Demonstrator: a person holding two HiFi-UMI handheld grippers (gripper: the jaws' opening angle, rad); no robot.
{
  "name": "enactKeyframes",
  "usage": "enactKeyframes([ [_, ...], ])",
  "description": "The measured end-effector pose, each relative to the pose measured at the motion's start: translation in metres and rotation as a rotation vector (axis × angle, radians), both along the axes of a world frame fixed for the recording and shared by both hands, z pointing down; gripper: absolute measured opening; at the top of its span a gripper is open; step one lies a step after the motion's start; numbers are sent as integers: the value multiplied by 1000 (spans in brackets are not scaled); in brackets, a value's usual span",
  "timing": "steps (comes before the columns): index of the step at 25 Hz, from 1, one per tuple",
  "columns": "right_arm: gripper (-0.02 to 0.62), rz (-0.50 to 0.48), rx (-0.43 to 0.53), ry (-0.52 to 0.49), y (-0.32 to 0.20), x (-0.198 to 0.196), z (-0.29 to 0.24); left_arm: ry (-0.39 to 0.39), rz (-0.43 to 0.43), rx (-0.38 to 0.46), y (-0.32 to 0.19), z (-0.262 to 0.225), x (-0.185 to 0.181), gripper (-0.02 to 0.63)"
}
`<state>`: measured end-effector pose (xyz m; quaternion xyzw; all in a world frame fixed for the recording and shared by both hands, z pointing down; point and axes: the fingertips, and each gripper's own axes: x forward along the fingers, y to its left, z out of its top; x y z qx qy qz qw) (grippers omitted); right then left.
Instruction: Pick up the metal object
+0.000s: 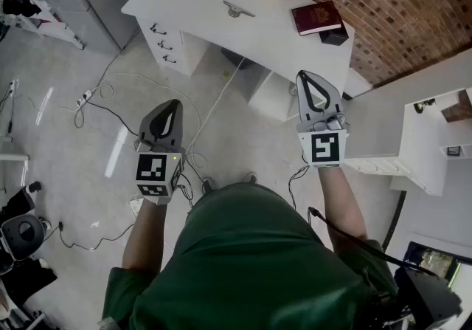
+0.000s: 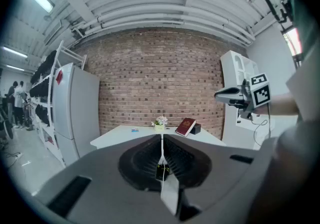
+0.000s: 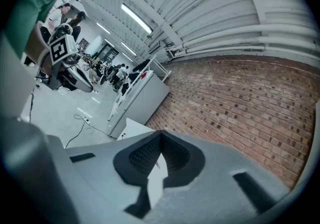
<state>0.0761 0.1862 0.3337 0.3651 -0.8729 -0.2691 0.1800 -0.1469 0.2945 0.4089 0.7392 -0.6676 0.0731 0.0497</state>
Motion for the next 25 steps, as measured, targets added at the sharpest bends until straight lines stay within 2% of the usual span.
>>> enactKeyframes([
  [6, 2, 15, 16, 5, 19, -14, -2, -7, 60, -16, 12, -2, 4, 11],
  [12, 6, 63, -36, -26, 11, -24, 5, -7, 88, -5, 6, 2, 4, 11],
  [14, 7, 36, 24, 70, 9, -34, 6, -13, 91, -6, 0, 2, 5, 11],
  [16, 3, -22, 172, 252, 11, -51, 4, -39, 93, -7, -9, 3, 7, 11],
  [18, 3, -85, 316, 379, 7, -65, 0, -66, 90, -13, -19, 4, 8, 11],
  [19, 3, -106, 359, 405, 2, -69, -2, -74, 86, -18, -25, 5, 8, 11],
  [21, 3, -125, 386, 405, -14, -71, -6, -83, 72, -28, -38, 7, 9, 11],
  [25, 2, -116, 295, 319, -62, -61, -2, -80, 34, -38, -71, 4, 15, 11],
])
